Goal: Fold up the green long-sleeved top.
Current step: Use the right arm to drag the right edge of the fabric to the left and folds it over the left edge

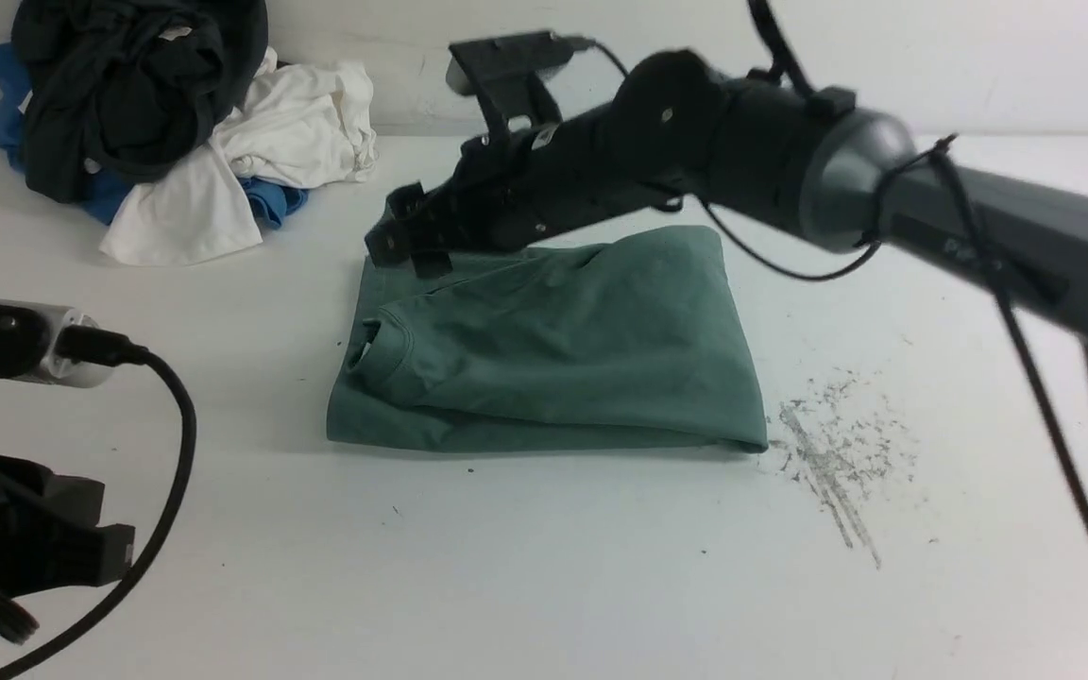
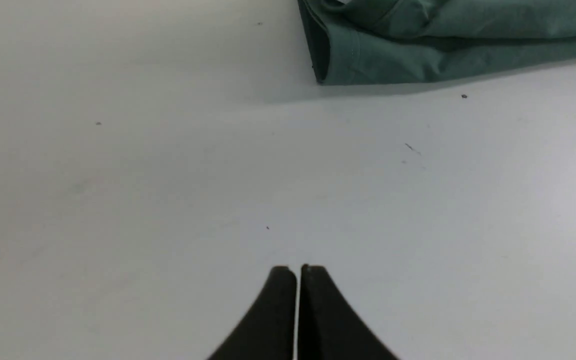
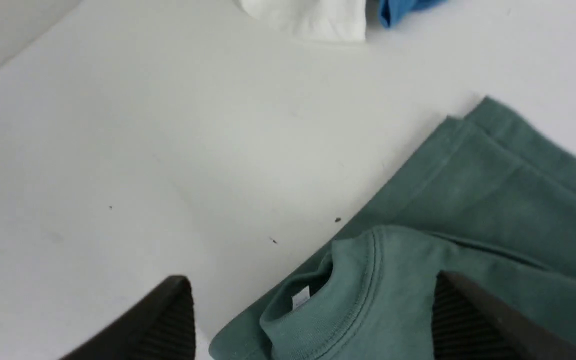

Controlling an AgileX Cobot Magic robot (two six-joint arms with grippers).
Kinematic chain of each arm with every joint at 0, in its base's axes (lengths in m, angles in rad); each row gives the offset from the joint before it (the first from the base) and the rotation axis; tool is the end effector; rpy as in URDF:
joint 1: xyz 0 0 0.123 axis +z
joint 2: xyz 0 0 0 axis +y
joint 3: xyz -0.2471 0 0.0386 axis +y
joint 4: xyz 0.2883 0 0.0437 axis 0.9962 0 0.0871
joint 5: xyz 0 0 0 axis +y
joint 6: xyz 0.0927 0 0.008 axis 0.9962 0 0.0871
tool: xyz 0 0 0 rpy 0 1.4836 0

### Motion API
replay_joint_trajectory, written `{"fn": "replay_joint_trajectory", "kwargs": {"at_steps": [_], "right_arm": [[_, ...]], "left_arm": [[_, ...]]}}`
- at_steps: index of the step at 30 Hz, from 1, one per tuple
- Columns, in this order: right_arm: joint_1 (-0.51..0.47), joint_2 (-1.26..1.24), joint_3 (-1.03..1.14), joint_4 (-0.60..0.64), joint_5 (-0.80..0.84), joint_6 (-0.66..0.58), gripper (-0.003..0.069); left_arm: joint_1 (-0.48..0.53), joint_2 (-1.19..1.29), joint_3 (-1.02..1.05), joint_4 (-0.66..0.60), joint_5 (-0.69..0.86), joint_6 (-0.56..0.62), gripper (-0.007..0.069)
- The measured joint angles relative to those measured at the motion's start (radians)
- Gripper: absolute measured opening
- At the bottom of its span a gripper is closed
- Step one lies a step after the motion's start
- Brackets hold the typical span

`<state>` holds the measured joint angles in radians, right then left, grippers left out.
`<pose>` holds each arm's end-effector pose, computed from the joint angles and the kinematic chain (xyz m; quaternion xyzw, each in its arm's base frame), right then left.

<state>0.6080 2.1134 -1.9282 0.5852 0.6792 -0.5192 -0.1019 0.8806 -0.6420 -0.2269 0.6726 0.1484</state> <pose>0.4078 0.3232 0.2489 -0.3560 0.8197 0.2700 0.3584 0.2238 -0.0360 0.2456 0.0592 0.9250 -0.0895 0.3646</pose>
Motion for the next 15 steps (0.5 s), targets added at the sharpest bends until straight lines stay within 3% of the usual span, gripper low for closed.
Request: {"fn": "replay_joint_trajectory", "kwargs": {"at_steps": [6, 9, 12, 15], "right_arm": [[-0.045, -0.135, -0.001, -0.219, 0.168, 0.010, 0.0460], [-0.109, -0.136, -0.001, -0.326, 0.271, 0.058, 0.0307], [-0.198, -0.084, -0.001, -0.333, 0.327, 0.080, 0.0163], [-0.272, -0.019, -0.001, -0.253, 0.318, 0.065, 0.0036]], "left_arm": [[0.000, 0.184, -0.142, -0.187, 0.035, 0.153, -0.0007], [-0.004, 0.343, -0.271, -0.359, 0.034, 0.314, -0.0007], [-0.035, 0.502, -0.379, -0.478, 0.034, 0.443, -0.0007], [-0.078, 0.636, -0.485, -0.523, 0.029, 0.534, -0.0007]]}}
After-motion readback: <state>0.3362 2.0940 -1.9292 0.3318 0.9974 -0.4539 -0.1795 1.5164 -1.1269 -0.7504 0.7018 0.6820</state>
